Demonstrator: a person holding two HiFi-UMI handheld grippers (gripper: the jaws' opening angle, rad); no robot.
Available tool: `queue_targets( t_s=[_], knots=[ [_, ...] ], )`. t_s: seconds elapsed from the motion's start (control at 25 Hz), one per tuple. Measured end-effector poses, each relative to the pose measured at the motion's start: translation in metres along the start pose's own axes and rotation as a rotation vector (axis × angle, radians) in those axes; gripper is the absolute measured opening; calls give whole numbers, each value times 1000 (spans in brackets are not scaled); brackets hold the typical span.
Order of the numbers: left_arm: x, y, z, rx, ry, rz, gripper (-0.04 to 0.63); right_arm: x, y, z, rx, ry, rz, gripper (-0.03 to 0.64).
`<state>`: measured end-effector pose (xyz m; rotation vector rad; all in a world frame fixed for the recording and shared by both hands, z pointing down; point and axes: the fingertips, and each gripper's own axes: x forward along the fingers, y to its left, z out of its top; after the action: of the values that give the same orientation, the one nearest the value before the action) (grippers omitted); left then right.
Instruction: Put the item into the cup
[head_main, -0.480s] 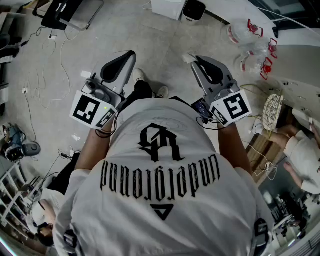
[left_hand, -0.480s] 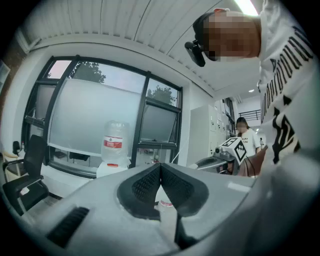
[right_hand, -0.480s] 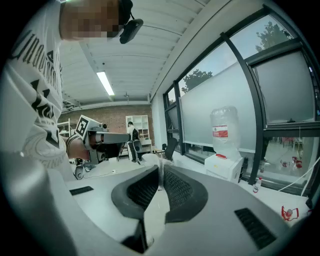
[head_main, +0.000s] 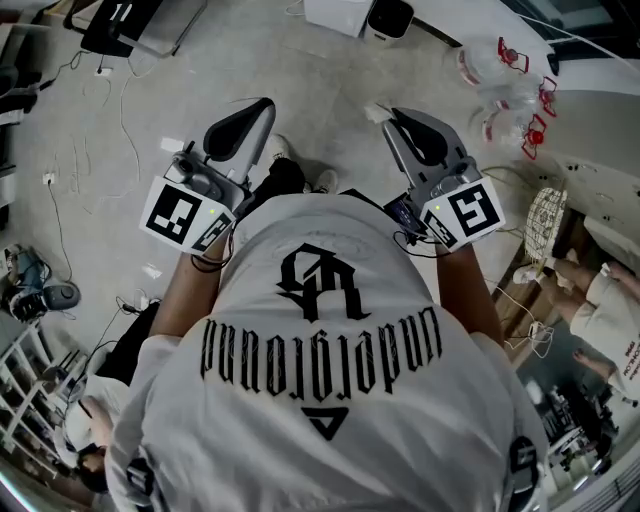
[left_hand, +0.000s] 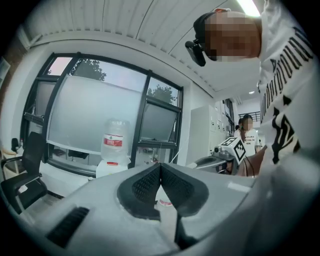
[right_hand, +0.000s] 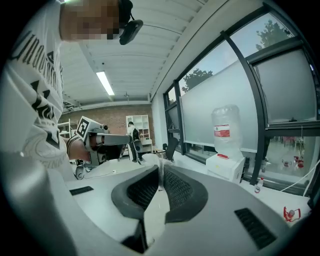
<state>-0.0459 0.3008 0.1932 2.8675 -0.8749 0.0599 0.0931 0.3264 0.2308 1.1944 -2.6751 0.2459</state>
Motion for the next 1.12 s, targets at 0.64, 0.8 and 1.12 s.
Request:
queue_targets(
  t_s=[0.64,0.8,1.12],
  knots=[
    [-2,90,6,-11,-8,-37,15,83,-12,24,14,13,-45,40],
    [-3,123,15,-4,-17,-69,15,115,-11,40,-5,14,-63,40],
    [-17,178,26,-8,-22,-126,15,165,-2,61,0,10,-111,40]
  ],
)
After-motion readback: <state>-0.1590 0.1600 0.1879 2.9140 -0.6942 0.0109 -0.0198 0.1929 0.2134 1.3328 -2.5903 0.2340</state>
